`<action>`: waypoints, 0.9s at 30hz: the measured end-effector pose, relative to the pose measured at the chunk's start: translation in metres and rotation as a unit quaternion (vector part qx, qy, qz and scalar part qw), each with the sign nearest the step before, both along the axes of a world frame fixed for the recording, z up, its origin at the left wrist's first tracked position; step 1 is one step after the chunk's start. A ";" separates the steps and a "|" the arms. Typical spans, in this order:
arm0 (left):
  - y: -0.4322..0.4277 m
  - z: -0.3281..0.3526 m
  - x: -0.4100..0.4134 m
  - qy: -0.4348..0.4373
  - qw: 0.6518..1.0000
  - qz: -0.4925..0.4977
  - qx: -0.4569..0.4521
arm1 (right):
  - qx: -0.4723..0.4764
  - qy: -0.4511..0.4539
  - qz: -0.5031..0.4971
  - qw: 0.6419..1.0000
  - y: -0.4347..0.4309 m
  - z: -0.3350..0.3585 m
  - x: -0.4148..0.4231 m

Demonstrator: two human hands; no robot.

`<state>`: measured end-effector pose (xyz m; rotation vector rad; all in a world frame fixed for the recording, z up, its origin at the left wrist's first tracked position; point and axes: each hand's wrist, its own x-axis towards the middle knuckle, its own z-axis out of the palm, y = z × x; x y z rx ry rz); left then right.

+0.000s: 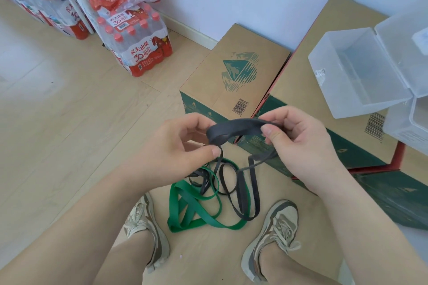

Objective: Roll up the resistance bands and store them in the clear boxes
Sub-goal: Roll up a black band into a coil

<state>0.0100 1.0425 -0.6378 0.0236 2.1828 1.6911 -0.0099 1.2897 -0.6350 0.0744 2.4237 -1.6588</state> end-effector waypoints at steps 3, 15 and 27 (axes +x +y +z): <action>0.002 0.002 0.000 -0.010 0.999 0.002 0.033 | 0.026 -0.005 -0.010 1.000 0.004 -0.002 -0.001; 0.015 -0.003 -0.003 0.104 0.971 0.170 -0.131 | 0.059 -0.020 0.078 0.995 -0.002 0.005 0.003; 0.006 0.005 -0.001 0.026 0.993 0.108 0.040 | 0.037 -0.038 0.103 0.993 -0.002 0.006 0.002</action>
